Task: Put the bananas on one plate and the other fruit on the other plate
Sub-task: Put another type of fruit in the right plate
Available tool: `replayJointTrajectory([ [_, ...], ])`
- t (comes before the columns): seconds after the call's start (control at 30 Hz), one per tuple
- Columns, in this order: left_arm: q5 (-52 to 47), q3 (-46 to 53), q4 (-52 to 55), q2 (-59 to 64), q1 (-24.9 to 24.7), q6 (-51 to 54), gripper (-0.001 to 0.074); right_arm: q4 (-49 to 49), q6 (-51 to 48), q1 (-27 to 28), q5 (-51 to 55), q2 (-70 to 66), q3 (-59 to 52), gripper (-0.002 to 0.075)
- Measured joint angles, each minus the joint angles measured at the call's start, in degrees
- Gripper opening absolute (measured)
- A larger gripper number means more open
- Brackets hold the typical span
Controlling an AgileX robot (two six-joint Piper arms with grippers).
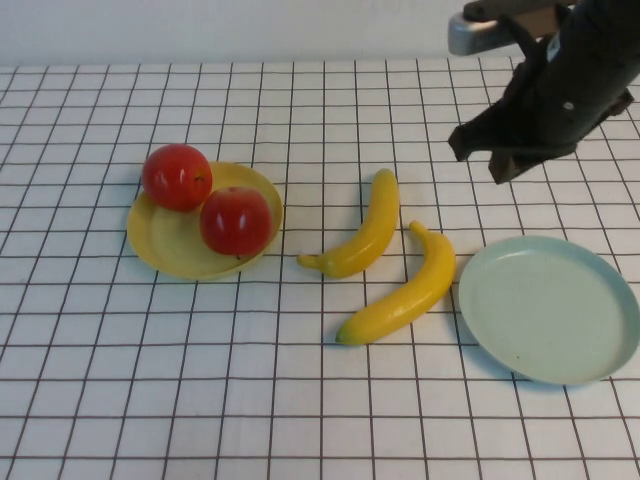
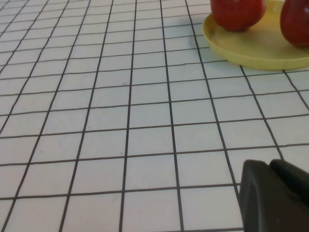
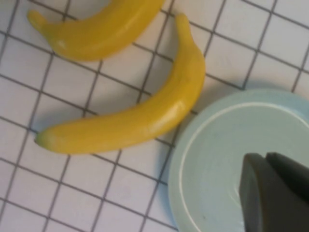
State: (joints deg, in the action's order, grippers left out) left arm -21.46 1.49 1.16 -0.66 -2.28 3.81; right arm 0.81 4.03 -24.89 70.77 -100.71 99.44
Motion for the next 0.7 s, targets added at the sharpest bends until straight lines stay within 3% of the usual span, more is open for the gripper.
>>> replayJointTrajectory([
  [0.17,0.0,0.0,0.0,0.0,0.0,0.0,-0.0004,-2.89,-0.45,-0.85,0.0,-7.15,6.77,-0.0016],
  [0.4,0.0,0.0,0.0,0.0,0.0,0.0,-0.0004,-2.43,-3.27,-4.69,0.0,-14.33,7.5,-0.0017],
  [0.57,0.0,0.0,0.0,0.0,0.0,0.0,-0.0004,3.48,0.54,-4.29,-0.1,-17.69,7.73,-0.0015],
  [0.63,0.0,0.0,0.0,0.0,0.0,0.0,-0.0004,4.72,1.36,-3.2,-0.1,-18.42,7.73,0.0008],
  [0.7,0.0,0.0,0.0,0.0,0.0,0.0,-0.0004,3.86,1.74,-2.13,-0.1,-18.97,7.73,0.0081],
])
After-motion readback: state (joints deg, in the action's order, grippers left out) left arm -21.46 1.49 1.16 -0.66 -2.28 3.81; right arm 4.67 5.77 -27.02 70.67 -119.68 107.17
